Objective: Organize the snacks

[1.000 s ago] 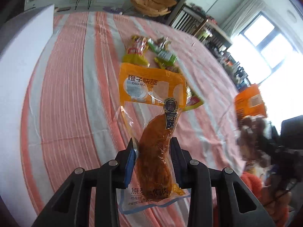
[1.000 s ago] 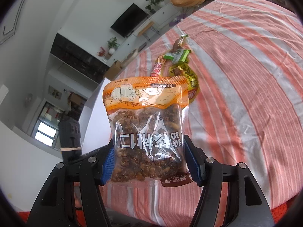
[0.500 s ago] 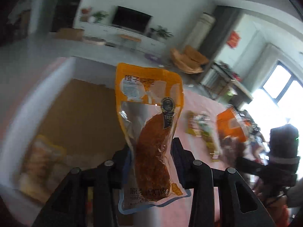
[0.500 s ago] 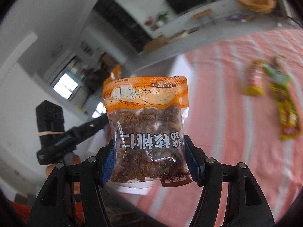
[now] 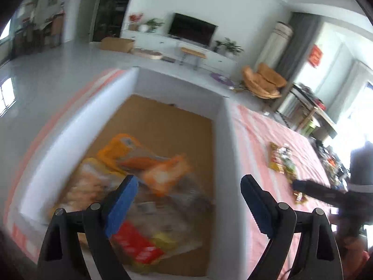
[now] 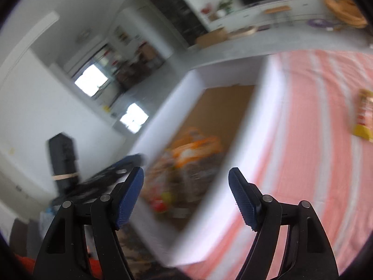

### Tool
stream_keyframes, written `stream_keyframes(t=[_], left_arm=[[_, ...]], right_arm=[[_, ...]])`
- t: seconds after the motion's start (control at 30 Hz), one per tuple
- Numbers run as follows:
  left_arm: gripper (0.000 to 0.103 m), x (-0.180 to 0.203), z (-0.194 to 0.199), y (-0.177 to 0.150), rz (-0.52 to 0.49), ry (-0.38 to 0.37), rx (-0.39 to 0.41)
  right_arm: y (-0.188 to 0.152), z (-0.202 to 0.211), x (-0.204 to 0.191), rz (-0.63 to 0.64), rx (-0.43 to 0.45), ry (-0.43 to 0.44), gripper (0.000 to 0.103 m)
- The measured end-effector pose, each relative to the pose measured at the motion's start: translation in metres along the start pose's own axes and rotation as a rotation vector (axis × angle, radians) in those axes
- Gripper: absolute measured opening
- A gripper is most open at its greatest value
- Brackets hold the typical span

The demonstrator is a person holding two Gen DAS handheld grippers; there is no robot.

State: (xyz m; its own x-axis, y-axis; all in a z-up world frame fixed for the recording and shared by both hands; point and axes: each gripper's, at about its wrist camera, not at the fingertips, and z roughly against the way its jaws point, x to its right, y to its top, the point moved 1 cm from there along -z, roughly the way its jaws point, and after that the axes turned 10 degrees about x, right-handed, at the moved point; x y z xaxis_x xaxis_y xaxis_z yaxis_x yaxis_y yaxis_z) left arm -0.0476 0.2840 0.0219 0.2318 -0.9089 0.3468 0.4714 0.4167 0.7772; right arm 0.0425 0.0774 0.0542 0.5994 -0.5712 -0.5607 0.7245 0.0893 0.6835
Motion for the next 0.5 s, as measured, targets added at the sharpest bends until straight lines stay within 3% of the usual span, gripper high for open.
stream_keyframes(t=[0.17,0.3,0.4,0.5], left_arm=[[0.101,0.085,-0.015,-0.016,-0.098,-0.189,-0.029],[0.103,0.162,-0.039,-0.045,-0.2,-0.317,-0.113],[0.103,0.199,-0.071,-0.071,-0.261,-0.327,-0.171],[0.103,0.217,-0.115,-0.097,-0.328,-0.241,-0.2]], right_arm=[[-0.041,0.04,0.097,0.007,0.044,-0.407,0.078],[-0.089,0.091,0.176,-0.05,0.063,-0.734,0.078],[-0.107,0.122,0.211,-0.083,0.107,-0.915,0.078],[-0.106,0.146,0.233,-0.198,0.147,-0.982,0.078]])
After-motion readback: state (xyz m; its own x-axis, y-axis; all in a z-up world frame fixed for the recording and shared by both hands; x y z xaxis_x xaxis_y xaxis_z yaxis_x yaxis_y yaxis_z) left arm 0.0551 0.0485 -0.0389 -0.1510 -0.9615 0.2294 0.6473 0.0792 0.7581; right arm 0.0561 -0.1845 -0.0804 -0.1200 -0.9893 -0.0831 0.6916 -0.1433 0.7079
